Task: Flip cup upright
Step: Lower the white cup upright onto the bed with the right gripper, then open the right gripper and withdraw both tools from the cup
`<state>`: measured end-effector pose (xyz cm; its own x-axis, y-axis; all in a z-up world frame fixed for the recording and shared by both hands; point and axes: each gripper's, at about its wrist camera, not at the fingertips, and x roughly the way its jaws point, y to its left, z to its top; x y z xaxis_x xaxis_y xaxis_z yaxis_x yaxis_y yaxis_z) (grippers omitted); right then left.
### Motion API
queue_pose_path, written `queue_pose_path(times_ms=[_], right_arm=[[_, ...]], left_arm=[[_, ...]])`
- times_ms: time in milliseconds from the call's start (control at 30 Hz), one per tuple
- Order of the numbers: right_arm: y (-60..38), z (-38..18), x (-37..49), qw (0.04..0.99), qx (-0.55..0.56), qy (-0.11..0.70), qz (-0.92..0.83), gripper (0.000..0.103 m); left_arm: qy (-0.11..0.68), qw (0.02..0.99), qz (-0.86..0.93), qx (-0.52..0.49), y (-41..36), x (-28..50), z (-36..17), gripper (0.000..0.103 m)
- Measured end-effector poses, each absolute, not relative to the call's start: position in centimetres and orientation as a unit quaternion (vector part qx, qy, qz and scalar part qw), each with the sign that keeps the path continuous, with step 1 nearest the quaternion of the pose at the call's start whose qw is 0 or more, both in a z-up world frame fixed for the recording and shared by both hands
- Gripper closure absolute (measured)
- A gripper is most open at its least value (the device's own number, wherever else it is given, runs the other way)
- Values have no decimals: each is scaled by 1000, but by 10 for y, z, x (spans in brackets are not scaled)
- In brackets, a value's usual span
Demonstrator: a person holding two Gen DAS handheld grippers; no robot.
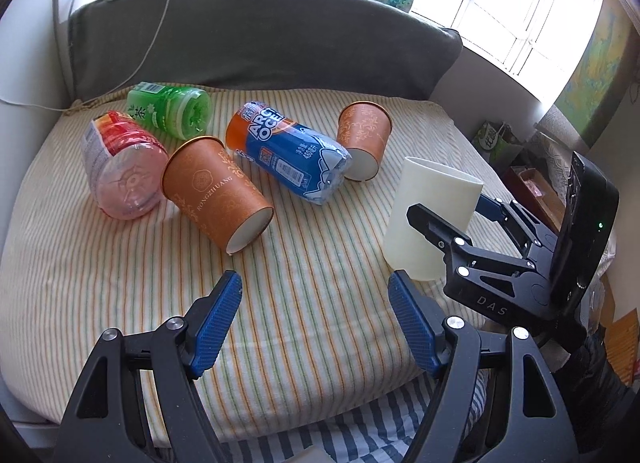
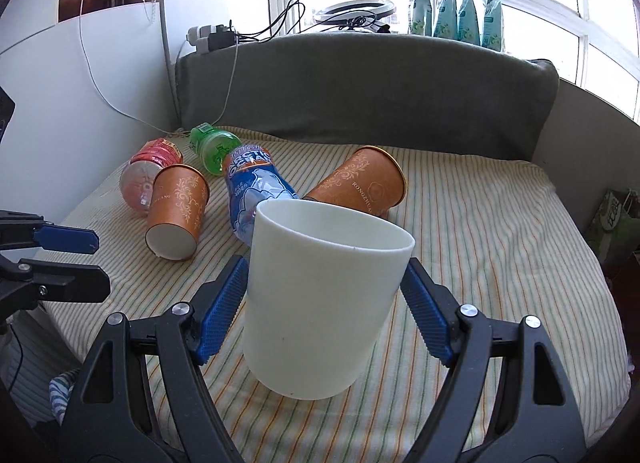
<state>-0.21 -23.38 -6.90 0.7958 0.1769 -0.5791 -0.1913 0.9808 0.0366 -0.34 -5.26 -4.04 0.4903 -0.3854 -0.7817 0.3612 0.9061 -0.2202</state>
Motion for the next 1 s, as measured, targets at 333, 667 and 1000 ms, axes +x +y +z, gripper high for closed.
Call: queue_pose_path(times_ms=[333, 667, 1000], right_arm=[[-236, -70, -16, 946, -5, 307, 99, 23], [-237, -69, -27, 941, 22, 319, 115, 25], [-244, -65, -37, 939, 44, 321, 118, 21]], left_arm=[[456, 862, -219, -12, -53, -10, -42, 27], [449, 864, -226, -8, -57, -21, -39, 27], [441, 869, -223, -8, -58, -32, -37, 27]])
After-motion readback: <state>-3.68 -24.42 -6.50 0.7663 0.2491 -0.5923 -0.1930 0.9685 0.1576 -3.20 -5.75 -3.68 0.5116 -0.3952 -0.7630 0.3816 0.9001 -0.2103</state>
